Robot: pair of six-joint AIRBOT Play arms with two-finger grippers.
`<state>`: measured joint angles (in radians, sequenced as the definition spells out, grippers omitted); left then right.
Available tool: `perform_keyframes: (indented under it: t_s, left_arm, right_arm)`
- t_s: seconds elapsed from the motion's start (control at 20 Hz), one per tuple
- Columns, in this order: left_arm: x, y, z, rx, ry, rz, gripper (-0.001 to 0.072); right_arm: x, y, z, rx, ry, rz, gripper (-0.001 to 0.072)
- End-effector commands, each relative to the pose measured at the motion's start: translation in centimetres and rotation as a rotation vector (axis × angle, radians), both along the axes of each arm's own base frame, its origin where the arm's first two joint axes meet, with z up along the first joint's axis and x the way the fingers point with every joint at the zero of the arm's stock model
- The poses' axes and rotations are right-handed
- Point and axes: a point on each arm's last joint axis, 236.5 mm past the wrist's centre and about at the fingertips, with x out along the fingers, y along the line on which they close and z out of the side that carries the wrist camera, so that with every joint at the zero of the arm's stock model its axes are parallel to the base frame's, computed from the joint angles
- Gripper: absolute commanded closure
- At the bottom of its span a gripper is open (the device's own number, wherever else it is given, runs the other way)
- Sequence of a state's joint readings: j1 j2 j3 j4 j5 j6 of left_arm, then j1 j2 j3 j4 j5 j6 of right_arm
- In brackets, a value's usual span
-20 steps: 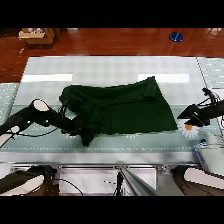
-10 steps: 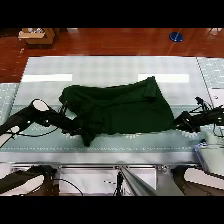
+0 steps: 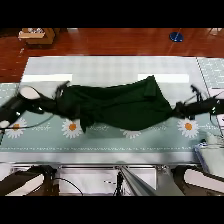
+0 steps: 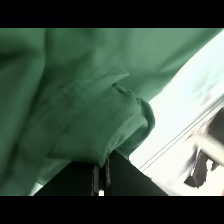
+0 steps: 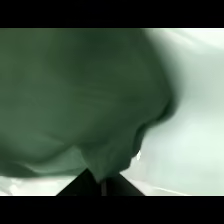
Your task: Fold the shirts.
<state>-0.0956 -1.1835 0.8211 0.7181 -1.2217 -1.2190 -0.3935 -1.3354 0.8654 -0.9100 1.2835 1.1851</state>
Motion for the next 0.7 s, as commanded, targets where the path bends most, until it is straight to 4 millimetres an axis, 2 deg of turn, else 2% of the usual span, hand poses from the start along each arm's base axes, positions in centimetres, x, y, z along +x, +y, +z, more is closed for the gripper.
perform_keyframes:
  t_s: [0.0, 0.05, 0.15, 0.2, 0.3, 0.4, 0.5, 0.55, 0.65]
  left_arm:
    - [4.4, 1.1, 12.1, -0.037, -0.324, 0.039, 0.0674]
    - [5.0, 1.7, 16.8, -0.043, -0.441, 0.058, 0.0674]
    - [5.0, 3.3, 26.5, -0.050, -0.677, 0.123, 0.0675]
    - [4.4, 4.3, 31.2, -0.050, -0.789, 0.163, 0.0674]
    - [2.2, 5.8, 38.9, -0.030, -0.997, 0.213, 0.0674]
    - [-0.6, 6.6, 44.9, -0.006, -1.172, 0.245, 0.0674]
    - [-3.9, 6.7, 49.4, 0.017, -1.308, 0.254, 0.0674]
    - [-5.6, 6.4, 51.0, 0.030, -1.362, 0.245, 0.0675]
    - [-8.2, 6.1, 52.6, 0.039, -1.395, 0.249, 0.0674]
  right_arm:
    - [5.0, 0.7, 12.0, 0.008, -0.341, 0.015, 0.0685]
    - [6.3, 1.1, 16.9, 0.005, -0.479, 0.003, 0.0685]
    - [7.1, 1.4, 27.5, -0.045, -0.755, -0.019, 0.0685]
    - [6.7, 1.4, 32.1, -0.087, -0.865, -0.031, 0.0685]
    - [4.7, 1.7, 40.6, -0.169, -1.054, -0.051, 0.0686]
    - [2.3, 1.7, 47.1, -0.254, -1.188, -0.086, 0.0686]
    - [-0.3, 1.7, 52.2, -0.332, -1.294, -0.122, 0.0686]
    - [-1.6, 1.7, 54.0, -0.369, -1.332, -0.138, 0.0685]
    - [-3.7, 1.8, 55.7, -0.418, -1.355, -0.151, 0.0685]
